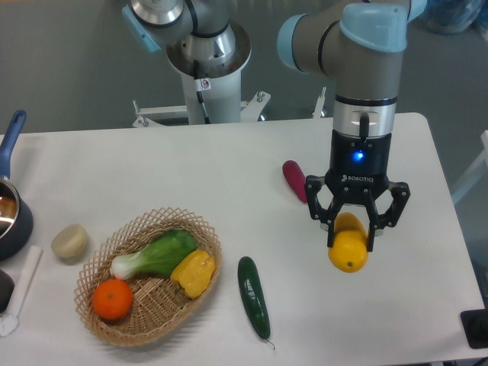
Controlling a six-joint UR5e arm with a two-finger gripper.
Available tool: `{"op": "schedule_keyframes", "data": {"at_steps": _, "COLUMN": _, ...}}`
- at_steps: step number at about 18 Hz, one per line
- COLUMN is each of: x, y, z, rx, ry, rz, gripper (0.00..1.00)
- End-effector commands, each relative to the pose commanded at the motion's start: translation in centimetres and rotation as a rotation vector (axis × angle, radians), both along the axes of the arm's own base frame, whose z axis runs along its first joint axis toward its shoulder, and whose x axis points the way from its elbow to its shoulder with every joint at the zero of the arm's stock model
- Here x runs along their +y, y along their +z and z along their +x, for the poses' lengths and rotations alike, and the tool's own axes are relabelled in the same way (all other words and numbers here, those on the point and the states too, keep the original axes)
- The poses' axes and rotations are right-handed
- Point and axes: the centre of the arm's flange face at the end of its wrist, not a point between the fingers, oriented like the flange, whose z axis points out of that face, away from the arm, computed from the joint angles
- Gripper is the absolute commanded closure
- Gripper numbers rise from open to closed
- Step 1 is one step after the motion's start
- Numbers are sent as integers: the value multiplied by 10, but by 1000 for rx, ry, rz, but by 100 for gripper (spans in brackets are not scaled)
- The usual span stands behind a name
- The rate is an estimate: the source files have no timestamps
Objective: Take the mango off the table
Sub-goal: 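Lift the grasped mango up off the table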
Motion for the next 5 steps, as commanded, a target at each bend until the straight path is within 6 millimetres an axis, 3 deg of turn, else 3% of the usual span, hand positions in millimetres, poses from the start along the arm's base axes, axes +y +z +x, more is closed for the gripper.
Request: {"op": "schedule_keyframes", "data": {"at_steps": 5, "x": -1, "y": 0, "z": -1, "rx": 2, "ry": 1, "rz": -1, "gripper": 55}}
